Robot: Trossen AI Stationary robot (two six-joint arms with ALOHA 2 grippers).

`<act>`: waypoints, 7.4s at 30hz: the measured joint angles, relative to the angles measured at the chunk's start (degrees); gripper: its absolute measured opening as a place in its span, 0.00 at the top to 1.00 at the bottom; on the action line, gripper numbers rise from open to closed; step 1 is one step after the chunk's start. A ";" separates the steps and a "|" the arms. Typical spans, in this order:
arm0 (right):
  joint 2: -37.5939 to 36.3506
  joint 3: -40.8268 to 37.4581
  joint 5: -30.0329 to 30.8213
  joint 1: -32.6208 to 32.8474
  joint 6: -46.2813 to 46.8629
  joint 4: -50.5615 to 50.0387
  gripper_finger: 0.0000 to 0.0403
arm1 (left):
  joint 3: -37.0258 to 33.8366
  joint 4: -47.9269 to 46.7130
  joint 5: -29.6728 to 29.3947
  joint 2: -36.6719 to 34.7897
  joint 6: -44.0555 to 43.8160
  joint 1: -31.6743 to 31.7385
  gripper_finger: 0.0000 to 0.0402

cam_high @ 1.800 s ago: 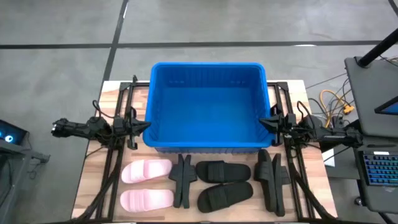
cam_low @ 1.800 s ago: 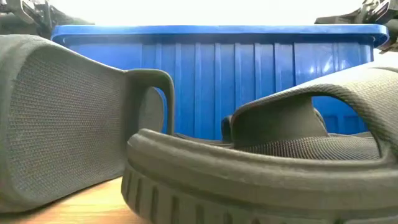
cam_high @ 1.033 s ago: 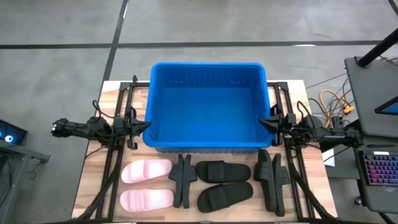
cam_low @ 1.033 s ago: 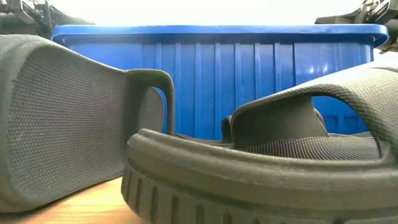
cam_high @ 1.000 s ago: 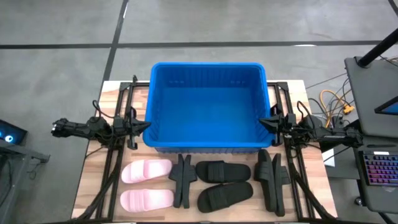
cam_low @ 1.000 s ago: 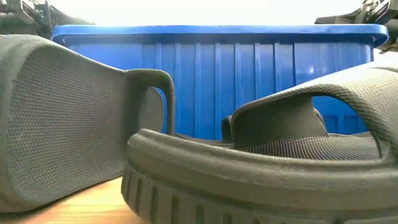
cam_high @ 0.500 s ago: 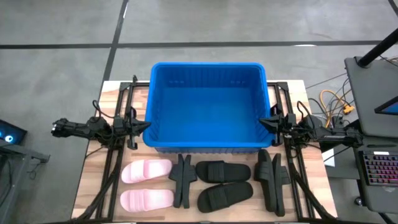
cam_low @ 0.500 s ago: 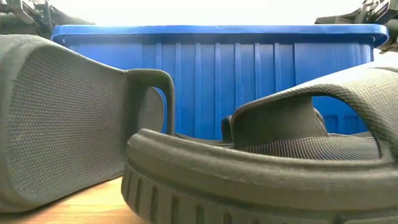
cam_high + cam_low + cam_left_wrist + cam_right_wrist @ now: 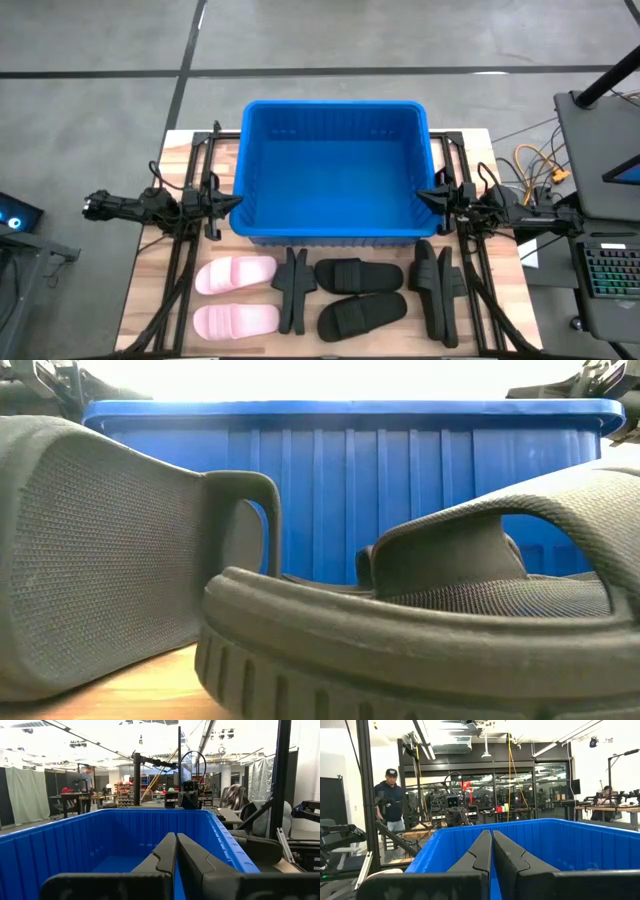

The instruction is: Pick and place slides into bin

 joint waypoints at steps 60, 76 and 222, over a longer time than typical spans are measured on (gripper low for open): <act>34.18 44.48 11.01 -0.02 19.08 -25.89 0.50 | 25.63 28.58 -3.35 34.42 -19.33 0.02 0.58; 43.56 66.33 16.00 -0.02 19.11 -61.36 0.50 | 69.51 -53.69 6.34 59.23 -50.31 -4.04 0.58; 43.82 67.58 15.02 -0.02 21.93 -56.24 0.50 | 53.95 -31.24 -11.21 88.86 30.31 40.04 1.00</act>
